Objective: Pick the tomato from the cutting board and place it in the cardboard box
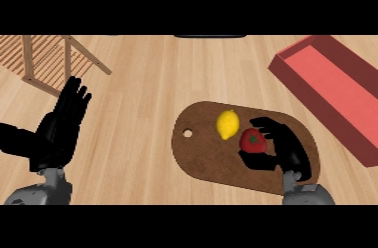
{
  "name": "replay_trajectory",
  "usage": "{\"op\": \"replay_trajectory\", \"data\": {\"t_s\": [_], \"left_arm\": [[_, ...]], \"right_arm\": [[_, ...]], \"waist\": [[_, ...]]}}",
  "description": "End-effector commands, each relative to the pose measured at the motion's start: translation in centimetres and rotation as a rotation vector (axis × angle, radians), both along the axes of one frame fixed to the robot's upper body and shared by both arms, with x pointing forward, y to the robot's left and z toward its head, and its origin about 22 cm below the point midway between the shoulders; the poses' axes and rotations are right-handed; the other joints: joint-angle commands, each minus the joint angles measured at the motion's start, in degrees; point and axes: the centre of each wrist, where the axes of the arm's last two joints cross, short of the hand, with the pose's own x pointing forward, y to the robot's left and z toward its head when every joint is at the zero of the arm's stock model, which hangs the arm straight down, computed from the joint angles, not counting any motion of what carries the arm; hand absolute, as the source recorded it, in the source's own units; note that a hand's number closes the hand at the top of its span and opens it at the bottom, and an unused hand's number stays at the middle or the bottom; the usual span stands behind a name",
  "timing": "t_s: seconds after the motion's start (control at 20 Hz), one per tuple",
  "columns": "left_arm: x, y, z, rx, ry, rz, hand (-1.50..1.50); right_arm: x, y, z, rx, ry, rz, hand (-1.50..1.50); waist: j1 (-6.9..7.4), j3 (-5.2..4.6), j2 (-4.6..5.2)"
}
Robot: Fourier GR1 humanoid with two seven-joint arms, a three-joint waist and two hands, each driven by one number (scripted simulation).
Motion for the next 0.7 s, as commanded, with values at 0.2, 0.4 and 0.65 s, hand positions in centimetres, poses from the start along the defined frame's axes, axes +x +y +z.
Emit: {"op": "replay_trajectory", "data": {"t_s": [0.2,0.4,0.65], "left_arm": [[-0.8,0.3,0.4,0.002,0.005,0.008,0.0],[-0.4,1.9,-1.2,-0.012,0.012,-0.006,0.0],[0.1,0.6,0.0,0.001,-0.002,-0.003,0.0]], "right_arm": [[-1.3,2.1,0.2,-0.128,-0.073,0.046,1.5],[-0.9,-0.3,1.6,-0.172,-0.138,0.003,1.5],[-1.8,4.1,1.7,-0.315,-0.267,0.432,1.5]], "waist": [[0.0,0.01,-0.01],[-0.24,-0.01,-0.02],[0.73,-0.04,-0.11]]}}
